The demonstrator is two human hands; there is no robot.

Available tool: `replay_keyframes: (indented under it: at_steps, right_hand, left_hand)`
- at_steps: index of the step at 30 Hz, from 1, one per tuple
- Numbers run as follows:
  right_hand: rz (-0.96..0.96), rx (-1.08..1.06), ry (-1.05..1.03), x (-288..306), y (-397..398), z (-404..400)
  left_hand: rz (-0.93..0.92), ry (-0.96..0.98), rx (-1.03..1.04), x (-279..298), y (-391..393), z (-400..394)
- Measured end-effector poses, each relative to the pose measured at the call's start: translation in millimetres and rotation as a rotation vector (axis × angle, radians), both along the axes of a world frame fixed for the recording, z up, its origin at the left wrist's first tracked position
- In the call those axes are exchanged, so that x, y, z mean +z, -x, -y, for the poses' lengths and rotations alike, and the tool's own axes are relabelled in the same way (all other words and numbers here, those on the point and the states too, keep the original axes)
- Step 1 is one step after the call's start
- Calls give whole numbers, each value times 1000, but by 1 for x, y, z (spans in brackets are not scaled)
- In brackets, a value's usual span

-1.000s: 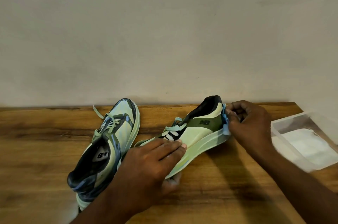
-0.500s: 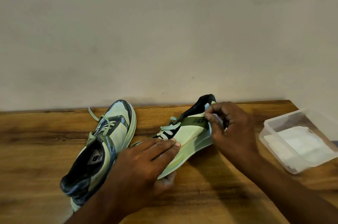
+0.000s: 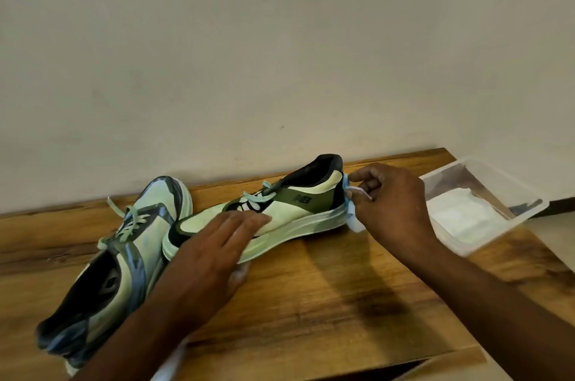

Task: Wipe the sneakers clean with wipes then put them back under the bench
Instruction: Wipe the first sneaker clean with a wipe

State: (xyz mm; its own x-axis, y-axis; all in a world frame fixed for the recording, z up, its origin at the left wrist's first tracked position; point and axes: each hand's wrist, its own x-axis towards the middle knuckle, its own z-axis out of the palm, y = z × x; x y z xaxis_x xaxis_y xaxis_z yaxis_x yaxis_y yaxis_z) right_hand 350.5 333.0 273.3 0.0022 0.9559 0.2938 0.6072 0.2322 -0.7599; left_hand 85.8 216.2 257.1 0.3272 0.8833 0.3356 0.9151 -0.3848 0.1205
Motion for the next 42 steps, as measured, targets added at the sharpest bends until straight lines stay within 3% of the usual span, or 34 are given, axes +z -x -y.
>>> replay_keyframes:
  at_steps: [7,13,20,26,31,36,39,42]
  right_hand:
    - [141,33,147,1,-18,12]
    - [83,-6,72,5,-26,13]
    - [-11,-36,110,-3,-14,8]
    - [-72,-50,214,-16,0,11]
    - [-258,-95,255,-24,6,12]
    - [-372,1,125,-17,26,30]
    - [-321,70,82,-16,30,36]
    - [-206,-17,149,-21,22,26]
  left_hand:
    - [-34,-38,59,-23,8,-24]
    - [-133,-116,224,-23,2,-32]
    - [95,-143,139,-18,-58,-27]
    - [349,-179,220,-14,-85,-39]
    - [426,-195,263,-11,-90,-47]
    - [432,-219,364,-8,-95,-55]
    - [450,-177,440,-6,-94,-59]
    - [547,-121,487,-5,-92,-59]
